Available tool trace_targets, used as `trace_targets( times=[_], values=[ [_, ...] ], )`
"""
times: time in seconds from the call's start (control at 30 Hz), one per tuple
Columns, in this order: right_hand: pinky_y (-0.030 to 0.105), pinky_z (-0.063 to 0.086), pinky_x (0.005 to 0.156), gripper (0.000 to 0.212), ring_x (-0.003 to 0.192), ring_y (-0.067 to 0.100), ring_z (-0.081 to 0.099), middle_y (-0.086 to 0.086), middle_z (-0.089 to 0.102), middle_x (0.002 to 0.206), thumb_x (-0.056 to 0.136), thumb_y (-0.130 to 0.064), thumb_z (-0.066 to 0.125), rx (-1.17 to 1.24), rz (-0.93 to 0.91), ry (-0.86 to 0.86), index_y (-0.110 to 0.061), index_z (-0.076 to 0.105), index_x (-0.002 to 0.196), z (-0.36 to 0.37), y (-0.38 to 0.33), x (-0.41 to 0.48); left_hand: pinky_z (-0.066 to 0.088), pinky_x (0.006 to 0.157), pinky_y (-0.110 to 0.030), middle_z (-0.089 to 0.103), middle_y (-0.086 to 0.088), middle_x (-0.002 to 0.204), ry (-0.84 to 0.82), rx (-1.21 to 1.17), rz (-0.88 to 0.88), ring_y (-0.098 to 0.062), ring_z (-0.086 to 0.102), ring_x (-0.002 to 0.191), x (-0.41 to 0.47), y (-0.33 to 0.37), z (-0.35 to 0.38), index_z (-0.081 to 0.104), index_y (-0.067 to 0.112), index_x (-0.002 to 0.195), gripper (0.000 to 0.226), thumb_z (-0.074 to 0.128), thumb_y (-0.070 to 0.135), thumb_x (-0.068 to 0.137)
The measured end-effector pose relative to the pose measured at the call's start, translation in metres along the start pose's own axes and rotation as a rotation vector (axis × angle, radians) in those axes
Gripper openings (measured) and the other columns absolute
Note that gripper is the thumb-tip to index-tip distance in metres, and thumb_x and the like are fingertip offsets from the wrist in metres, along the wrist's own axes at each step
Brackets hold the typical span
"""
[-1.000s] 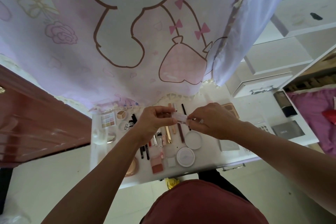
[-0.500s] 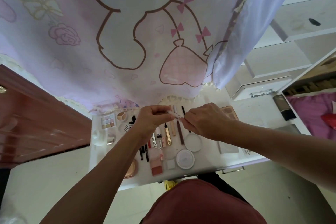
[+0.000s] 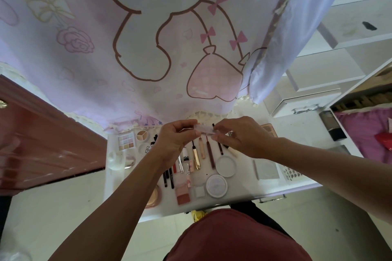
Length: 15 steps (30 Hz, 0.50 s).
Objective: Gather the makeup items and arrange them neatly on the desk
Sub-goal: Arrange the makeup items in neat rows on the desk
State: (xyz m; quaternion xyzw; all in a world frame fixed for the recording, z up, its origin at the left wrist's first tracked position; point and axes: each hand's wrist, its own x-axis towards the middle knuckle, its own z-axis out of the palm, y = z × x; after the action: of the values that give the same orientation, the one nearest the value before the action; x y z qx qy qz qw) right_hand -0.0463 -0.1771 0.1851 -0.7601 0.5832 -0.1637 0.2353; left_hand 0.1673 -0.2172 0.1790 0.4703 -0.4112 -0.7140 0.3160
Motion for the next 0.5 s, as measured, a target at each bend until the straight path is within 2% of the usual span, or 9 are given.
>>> trace_targets(
  times=[0.07, 0.13, 0.3, 0.5],
  values=[
    [0.026, 0.052, 0.074, 0.033, 0.084, -0.001, 0.064, -0.007, 0.072, 0.103, 0.089, -0.047, 0.063, 0.223, 0.122, 0.003, -0.024, 0.069, 0.112, -0.0022, 0.0003, -0.0007, 0.054, 0.076, -0.021, 0.073, -0.008, 0.093, -0.016, 0.016, 0.015, -0.013, 0.07, 0.082, 0.0001, 0.0023, 0.0006, 0.066, 0.002, 0.108, 0.029, 0.063, -0.01, 0.082],
    [0.026, 0.051, 0.07, 0.026, 0.082, -0.001, 0.066, -0.009, 0.073, 0.098, 0.086, -0.042, 0.07, 0.344, 0.188, 0.013, -0.027, 0.071, 0.107, -0.0018, 0.0004, 0.0003, 0.054, 0.076, -0.021, 0.073, -0.006, 0.091, -0.03, 0.021, 0.028, -0.012, 0.07, 0.082, -0.0005, 0.0043, 0.0028, 0.065, 0.002, 0.11, 0.032, 0.064, -0.011, 0.081],
    [0.031, 0.058, 0.074, 0.022, 0.079, 0.007, 0.07, -0.007, 0.074, 0.085, 0.081, -0.034, 0.077, 0.449, 0.226, 0.044, -0.022, 0.076, 0.1, -0.0001, -0.0004, 0.0027, 0.054, 0.078, -0.021, 0.074, -0.009, 0.095, -0.043, 0.039, 0.052, -0.016, 0.07, 0.087, -0.0014, 0.0078, 0.0027, 0.064, 0.001, 0.114, 0.036, 0.065, -0.01, 0.08],
    [0.018, 0.05, 0.065, 0.021, 0.074, 0.007, 0.07, -0.005, 0.075, 0.082, 0.079, -0.028, 0.079, 0.524, 0.24, 0.036, -0.02, 0.077, 0.099, -0.0028, -0.0037, 0.0021, 0.054, 0.077, -0.021, 0.075, -0.007, 0.093, -0.065, 0.047, 0.051, -0.016, 0.071, 0.086, -0.0031, 0.0084, 0.0008, 0.065, 0.005, 0.112, 0.035, 0.064, -0.011, 0.081]
  ],
)
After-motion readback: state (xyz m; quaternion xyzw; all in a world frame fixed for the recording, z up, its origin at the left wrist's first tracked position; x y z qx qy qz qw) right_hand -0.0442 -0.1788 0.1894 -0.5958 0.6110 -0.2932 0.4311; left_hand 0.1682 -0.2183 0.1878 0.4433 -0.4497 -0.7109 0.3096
